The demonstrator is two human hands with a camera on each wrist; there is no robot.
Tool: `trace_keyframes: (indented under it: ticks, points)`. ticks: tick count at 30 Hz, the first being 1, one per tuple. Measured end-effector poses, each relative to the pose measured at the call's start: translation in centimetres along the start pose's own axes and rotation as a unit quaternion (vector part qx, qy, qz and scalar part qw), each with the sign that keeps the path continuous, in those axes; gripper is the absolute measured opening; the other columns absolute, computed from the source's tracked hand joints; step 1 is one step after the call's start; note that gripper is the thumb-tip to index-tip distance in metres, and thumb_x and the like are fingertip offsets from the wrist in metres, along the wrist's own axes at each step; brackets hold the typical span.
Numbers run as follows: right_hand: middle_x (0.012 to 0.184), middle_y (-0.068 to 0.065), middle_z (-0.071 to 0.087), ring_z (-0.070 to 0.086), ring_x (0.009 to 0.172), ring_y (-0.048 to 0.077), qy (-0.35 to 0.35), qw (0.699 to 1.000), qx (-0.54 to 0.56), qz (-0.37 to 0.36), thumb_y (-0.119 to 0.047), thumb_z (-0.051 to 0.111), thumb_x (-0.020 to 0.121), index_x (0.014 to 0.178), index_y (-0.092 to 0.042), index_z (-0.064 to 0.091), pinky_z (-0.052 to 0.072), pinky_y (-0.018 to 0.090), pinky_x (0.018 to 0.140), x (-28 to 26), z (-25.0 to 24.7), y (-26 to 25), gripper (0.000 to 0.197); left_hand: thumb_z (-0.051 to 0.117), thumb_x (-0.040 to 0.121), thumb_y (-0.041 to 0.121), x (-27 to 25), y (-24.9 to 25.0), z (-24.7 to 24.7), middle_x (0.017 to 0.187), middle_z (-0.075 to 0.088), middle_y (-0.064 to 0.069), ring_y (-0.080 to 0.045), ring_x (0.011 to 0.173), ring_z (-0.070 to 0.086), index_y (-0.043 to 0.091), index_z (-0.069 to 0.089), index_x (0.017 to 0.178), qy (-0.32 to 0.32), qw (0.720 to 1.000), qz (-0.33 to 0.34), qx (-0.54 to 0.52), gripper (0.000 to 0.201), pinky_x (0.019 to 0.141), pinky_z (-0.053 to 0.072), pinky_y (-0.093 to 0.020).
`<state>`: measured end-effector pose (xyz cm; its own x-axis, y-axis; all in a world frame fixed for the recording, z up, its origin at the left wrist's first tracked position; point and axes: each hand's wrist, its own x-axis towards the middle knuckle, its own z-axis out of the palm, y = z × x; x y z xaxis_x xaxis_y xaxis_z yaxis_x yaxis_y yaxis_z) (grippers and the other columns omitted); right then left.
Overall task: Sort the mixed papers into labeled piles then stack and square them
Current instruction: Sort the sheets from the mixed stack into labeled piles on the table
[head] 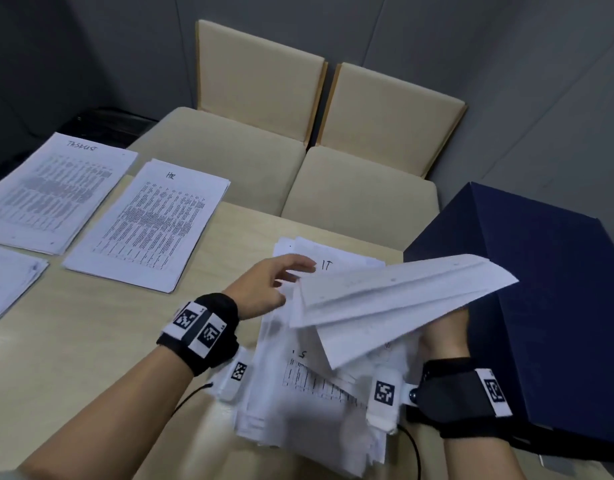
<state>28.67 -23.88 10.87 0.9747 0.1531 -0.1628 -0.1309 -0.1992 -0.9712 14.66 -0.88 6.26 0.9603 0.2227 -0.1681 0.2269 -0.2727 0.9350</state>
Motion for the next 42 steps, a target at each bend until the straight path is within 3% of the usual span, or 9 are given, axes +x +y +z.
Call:
trace_keyframes:
  ticks: [6, 12, 17, 22, 25, 29, 33, 38, 42]
  points:
    - [0.095, 0.01, 0.075, 0.07, 0.088, 0.025, -0.057, 0.996, 0.05, -0.052, 0.0, 0.065, 0.088, 0.095, -0.014, 0.07, 0.055, 0.041, 0.08, -1.3, 0.3, -1.6, 0.017, 0.066, 0.078, 0.04, -1.2, -0.1, 2.1, 0.126, 0.062, 0.008, -0.013, 0.116, 0.059, 0.026, 0.055, 0.128, 0.057, 0.997, 0.037, 0.022, 0.054, 0.098, 0.049, -0.044]
    - [0.117, -0.001, 0.069, 0.064, 0.111, 0.015, -0.032, 0.979, 0.097, -0.176, -0.006, 0.059, 0.097, 0.121, -0.015, 0.057, 0.049, 0.027, 0.096, -3.2, 1.2, -2.3, 0.026, 0.069, 0.084, 0.013, -0.1, 5.8, 2.4, 0.098, 0.072, 0.013, 0.003, 0.092, 0.065, 0.025, 0.067, 0.105, 0.244, 0.949, 0.117, -0.159, 0.024, 0.081, 0.054, -0.026]
    - [0.111, -0.007, 0.066, 0.063, 0.1, 0.007, -0.001, 0.987, 0.04, -0.153, -0.013, 0.071, 0.089, 0.122, -0.014, 0.05, 0.051, 0.028, 0.094, -4.2, 1.2, -0.1, 0.039, 0.089, 0.069, 0.022, 0.1, 5.7, 2.2, 0.109, 0.067, -0.002, -0.011, 0.097, 0.067, 0.013, 0.052, 0.121, 0.273, 0.932, 0.1, -0.218, 0.064, 0.075, 0.059, -0.031]
    - [0.107, 0.001, 0.071, 0.068, 0.099, 0.016, -0.033, 0.996, 0.003, -0.078, 0.0, 0.062, 0.091, 0.117, -0.018, 0.058, 0.055, 0.039, 0.094, -3.7, 1.6, 2.9, 0.032, 0.082, 0.076, 0.007, 0.1, 4.4, 3.2, 0.076, 0.062, 0.0, -0.014, 0.068, 0.057, 0.012, 0.06, 0.081, 0.271, 0.935, 0.069, -0.219, 0.024, 0.057, 0.046, -0.025]
    - [0.103, -0.003, 0.069, 0.066, 0.092, 0.005, -0.015, 0.994, 0.029, -0.106, 0.007, 0.054, 0.092, 0.123, -0.011, 0.055, 0.054, 0.016, 0.078, -3.8, 2.0, 2.0, 0.035, 0.082, 0.075, 0.015, -0.1, 5.1, 3.0, 0.082, 0.068, -0.01, -0.024, 0.075, 0.064, 0.005, 0.065, 0.09, 0.293, 0.929, 0.099, -0.203, 0.024, 0.064, 0.055, -0.043]
    - [0.1, -0.007, 0.068, 0.065, 0.089, 0.001, -0.025, 0.994, 0.0, -0.104, 0.002, 0.06, 0.09, 0.12, -0.016, 0.052, 0.052, 0.019, 0.079, -3.4, 2.2, 2.9, 0.036, 0.082, 0.072, -0.002, 0.5, 4.8, 2.4, 0.093, 0.066, -0.004, -0.013, 0.081, 0.062, 0.007, 0.059, 0.096, 0.289, 0.926, 0.089, -0.228, 0.034, 0.07, 0.055, -0.029]
    - [0.105, -0.004, 0.071, 0.065, 0.102, 0.014, -0.077, 0.994, -0.025, -0.07, -0.013, 0.058, 0.098, 0.115, -0.015, 0.061, 0.051, 0.036, 0.092, -3.4, 2.5, 4.6, 0.017, 0.075, 0.083, 0.012, 0.7, 1.3, 1.3, 0.091, 0.072, -0.002, -0.026, 0.086, 0.067, 0.013, 0.071, 0.094, 0.241, 0.963, 0.011, -0.121, 0.012, 0.073, 0.054, -0.037]
    - [0.095, -0.012, 0.073, 0.066, 0.088, -0.002, -0.168, 0.978, -0.027, -0.12, -0.01, 0.057, 0.098, 0.104, -0.017, 0.064, 0.048, 0.012, 0.077, -4.0, 5.2, 1.8, 0.011, 0.068, 0.089, 0.028, -4.0, 0.7, -2.4, 0.086, 0.073, 0.001, -0.014, 0.077, 0.07, 0.01, 0.07, 0.1, 0.324, 0.924, -0.004, -0.204, 0.021, 0.071, 0.058, -0.032]
    - [0.094, -0.013, 0.072, 0.065, 0.086, -0.004, -0.167, 0.974, -0.044, -0.144, -0.018, 0.057, 0.099, 0.099, -0.028, 0.063, 0.047, 0.018, 0.075, -4.7, 9.5, 2.0, 0.012, 0.067, 0.088, 0.037, -7.6, -1.6, -6.0, 0.073, 0.065, 0.017, 0.003, 0.066, 0.06, 0.009, 0.057, 0.108, 0.314, 0.919, -0.06, -0.232, 0.036, 0.072, 0.049, -0.022]
